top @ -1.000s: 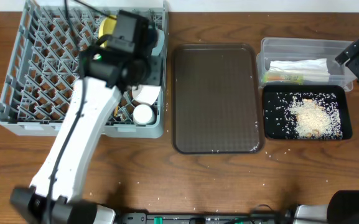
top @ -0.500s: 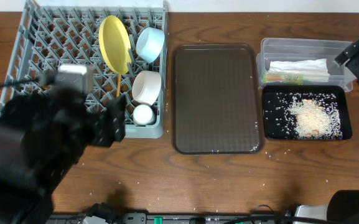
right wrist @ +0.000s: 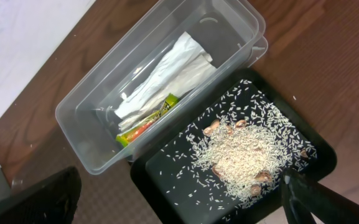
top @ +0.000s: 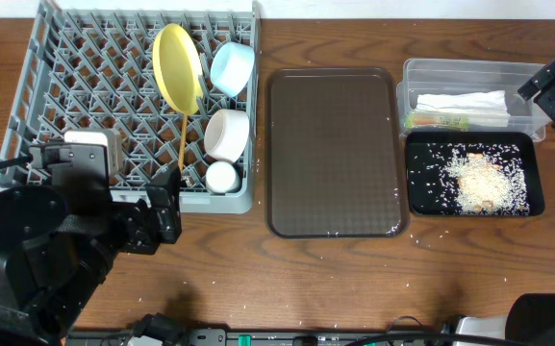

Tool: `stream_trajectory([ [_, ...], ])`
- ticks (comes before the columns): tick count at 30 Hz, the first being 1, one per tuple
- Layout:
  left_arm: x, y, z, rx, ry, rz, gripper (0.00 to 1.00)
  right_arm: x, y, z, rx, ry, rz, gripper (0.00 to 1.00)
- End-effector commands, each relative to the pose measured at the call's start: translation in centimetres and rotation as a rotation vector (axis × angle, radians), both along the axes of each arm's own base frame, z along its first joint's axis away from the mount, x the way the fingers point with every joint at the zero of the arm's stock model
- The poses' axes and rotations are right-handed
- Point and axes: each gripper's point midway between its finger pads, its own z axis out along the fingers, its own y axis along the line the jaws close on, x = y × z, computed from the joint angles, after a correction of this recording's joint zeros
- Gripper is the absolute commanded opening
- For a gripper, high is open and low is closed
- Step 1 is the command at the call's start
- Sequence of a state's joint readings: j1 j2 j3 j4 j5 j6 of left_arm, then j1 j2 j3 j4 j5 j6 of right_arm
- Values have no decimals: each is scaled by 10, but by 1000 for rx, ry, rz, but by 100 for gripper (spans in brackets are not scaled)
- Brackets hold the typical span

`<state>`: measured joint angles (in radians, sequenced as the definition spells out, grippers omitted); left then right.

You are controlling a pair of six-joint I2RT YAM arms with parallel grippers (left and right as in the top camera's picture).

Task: Sort waste into correct bins and load items into the dishwasher

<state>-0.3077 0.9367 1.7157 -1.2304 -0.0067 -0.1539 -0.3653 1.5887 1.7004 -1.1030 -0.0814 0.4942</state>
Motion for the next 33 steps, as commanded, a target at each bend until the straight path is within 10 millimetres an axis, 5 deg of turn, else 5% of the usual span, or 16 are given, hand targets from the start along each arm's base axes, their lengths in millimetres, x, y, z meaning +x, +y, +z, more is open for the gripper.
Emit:
stream_trajectory([
  [1, 2, 3, 1, 8, -2, 13, 89, 0, -1, 0, 6, 0, -15, 99],
  [13, -3, 5, -7, 21, 31, 16, 89, 0, -1, 0, 6, 0, -15, 99],
  [23, 23, 81, -7, 168, -149, 374, 90, 0, -1, 0, 6, 0, -15, 99],
  [27, 20, 90, -23, 112, -263, 406, 89, 0, -1, 0, 6, 0, -15, 99],
  [33, 18, 73, -75, 151, -404, 249, 89, 0, -1, 0, 6, 0, -15, 99],
])
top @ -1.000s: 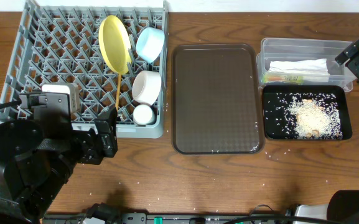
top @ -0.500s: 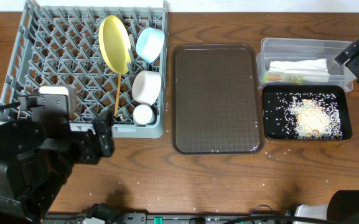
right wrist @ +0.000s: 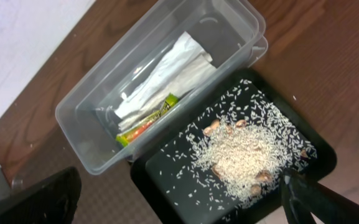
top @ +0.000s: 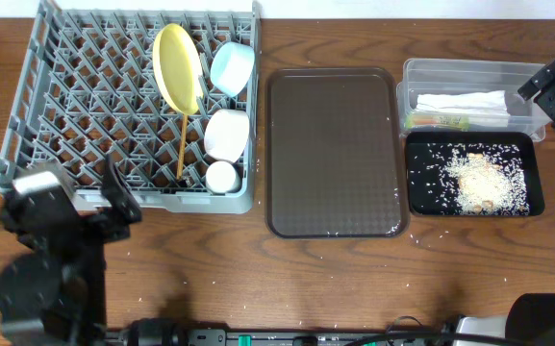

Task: Sort waste into correct bins and load items into the dishwasher

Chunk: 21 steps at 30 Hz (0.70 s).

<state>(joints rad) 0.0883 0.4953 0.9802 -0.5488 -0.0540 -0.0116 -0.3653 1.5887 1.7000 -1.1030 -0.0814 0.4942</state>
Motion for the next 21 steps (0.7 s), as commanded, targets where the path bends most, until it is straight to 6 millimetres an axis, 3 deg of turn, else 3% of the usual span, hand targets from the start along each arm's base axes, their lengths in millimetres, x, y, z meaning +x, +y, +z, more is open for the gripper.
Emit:
stream_trajectory([
  [1, 2, -18, -39, 76, -11, -132, 89, 0, -1, 0, 6, -1, -15, 99],
  [9, 5, -17, -117, 88, -75, -126, 89, 0, -1, 0, 6, -1, -15, 99],
  [21, 19, -7, -188, 88, -51, -86, 90, 0, -1, 0, 6, -1, -15, 99],
])
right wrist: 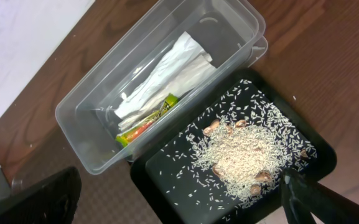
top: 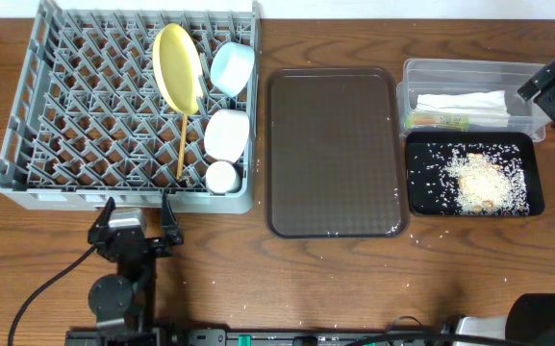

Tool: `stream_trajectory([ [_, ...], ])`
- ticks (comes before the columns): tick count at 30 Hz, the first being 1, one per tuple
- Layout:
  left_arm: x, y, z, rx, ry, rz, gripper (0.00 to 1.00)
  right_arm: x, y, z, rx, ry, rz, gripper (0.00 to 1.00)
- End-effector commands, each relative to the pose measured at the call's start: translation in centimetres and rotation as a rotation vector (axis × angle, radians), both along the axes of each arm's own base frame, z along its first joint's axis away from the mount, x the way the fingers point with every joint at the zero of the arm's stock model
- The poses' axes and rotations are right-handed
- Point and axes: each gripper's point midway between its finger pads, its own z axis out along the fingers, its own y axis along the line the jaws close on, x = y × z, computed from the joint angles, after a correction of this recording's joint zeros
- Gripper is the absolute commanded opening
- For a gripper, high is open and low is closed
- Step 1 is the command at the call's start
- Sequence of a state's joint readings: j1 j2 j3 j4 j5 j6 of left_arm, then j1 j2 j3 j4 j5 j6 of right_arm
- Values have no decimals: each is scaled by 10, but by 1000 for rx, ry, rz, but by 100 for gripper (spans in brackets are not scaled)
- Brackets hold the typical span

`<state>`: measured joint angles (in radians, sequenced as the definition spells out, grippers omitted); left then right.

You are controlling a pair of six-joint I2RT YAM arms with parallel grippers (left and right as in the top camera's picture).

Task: Sort waste into correct bins and load items into the dishwasher

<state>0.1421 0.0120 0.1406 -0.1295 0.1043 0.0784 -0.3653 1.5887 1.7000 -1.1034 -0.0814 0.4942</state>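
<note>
A grey dish rack (top: 75,106) at the back left holds an upright yellow plate (top: 178,65), a light blue bowl (top: 231,67), two white cups (top: 227,133) and a yellow utensil (top: 182,144). The clear bin (right wrist: 92,134) holds white napkins (right wrist: 167,71) and a green-orange wrapper (right wrist: 147,121). Beside it, the black bin (right wrist: 167,180) holds rice and food scraps (right wrist: 241,155). My left gripper (top: 138,211) is low at the table's front left, just in front of the rack, open and empty. My right gripper (right wrist: 173,208) hovers open over the two bins.
A brown serving tray (top: 333,152) lies bare in the middle of the table, with stray rice grains around its front edge. The right arm (top: 551,86) sits at the far right edge beside the clear bin.
The left arm has dropped lower and nearer the table's front edge, and looks much smaller from above. The right arm and everything on the table are unchanged.
The left arm first loomed large near the camera over the rack's front left corner. Then it was lower, at the rack's front edge. Now it sits low at the table's front. The right gripper stayed open above the bins throughout.
</note>
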Motion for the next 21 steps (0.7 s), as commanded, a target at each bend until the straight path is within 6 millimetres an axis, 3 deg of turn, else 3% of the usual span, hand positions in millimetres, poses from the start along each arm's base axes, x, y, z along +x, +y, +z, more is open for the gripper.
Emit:
stream_trajectory([
  [1, 0, 8, -8, 10, 6, 45, 90, 0, -1, 0, 6, -1, -15, 99],
  [11, 5, 16, -50, 7, 69, 84, 90, 0, -1, 0, 6, -1, -15, 99],
  [21, 5, 18, -50, 8, 70, 94, 90, 0, -1, 0, 6, -1, -15, 99],
])
